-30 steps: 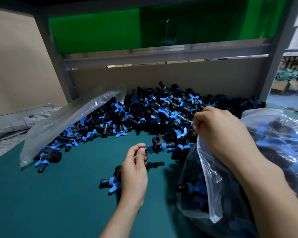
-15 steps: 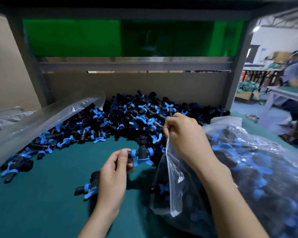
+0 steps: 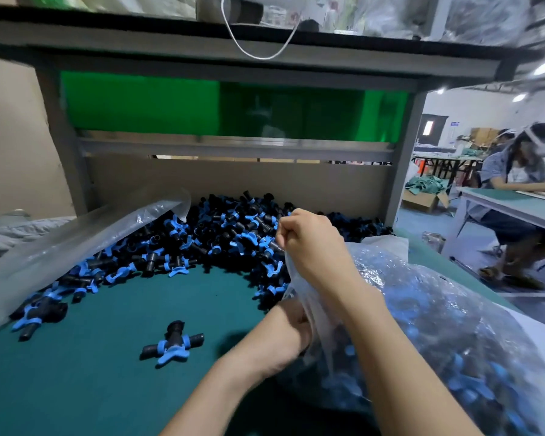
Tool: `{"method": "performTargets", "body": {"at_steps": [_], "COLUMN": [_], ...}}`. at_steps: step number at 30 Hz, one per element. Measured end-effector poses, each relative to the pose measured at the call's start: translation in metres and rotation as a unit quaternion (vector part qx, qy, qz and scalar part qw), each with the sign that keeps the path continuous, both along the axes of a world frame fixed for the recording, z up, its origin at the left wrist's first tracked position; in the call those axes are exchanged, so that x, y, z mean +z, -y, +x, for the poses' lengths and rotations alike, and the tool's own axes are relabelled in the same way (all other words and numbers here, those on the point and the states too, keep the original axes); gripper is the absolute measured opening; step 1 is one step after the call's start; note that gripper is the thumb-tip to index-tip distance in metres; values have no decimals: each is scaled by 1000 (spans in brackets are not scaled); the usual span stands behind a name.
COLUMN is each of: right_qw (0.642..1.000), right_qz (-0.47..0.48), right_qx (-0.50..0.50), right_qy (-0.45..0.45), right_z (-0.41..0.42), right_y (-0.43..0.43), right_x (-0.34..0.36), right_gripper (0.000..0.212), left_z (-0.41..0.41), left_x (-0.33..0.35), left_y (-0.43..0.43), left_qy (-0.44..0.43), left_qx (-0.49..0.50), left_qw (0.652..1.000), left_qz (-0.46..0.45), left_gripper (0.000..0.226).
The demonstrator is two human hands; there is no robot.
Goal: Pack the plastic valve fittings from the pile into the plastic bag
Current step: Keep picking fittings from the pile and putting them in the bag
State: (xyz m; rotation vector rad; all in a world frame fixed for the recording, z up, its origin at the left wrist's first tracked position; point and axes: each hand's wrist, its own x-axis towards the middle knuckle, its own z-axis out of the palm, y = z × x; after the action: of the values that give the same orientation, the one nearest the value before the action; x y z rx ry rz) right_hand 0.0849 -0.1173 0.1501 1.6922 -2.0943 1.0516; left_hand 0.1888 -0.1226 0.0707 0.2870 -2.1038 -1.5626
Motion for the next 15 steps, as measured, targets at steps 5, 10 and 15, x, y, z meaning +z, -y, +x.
{"method": "performTargets", "body": {"at_steps": [5,10,15], "right_qw": [999,995,992], "right_qz": [-35,-37,-27], "right_qx": [-22,-61,-78], "right_qy": [14,-64,-95], "right_z": [-3,-3,-5], "right_y": [-2,-3,-2], "right_x": [0,-17,-27], "right_gripper": [28,29,27], "left_z": [-7,10,73], "left_x": [3,-13,-47], "left_y": [1,9,50], "left_qy": [9,34,28], "left_qx": [39,54,387], "left_qw": [999,998,917], "left_qz": [-21,6,-88], "left_gripper": [39,20,22]}}
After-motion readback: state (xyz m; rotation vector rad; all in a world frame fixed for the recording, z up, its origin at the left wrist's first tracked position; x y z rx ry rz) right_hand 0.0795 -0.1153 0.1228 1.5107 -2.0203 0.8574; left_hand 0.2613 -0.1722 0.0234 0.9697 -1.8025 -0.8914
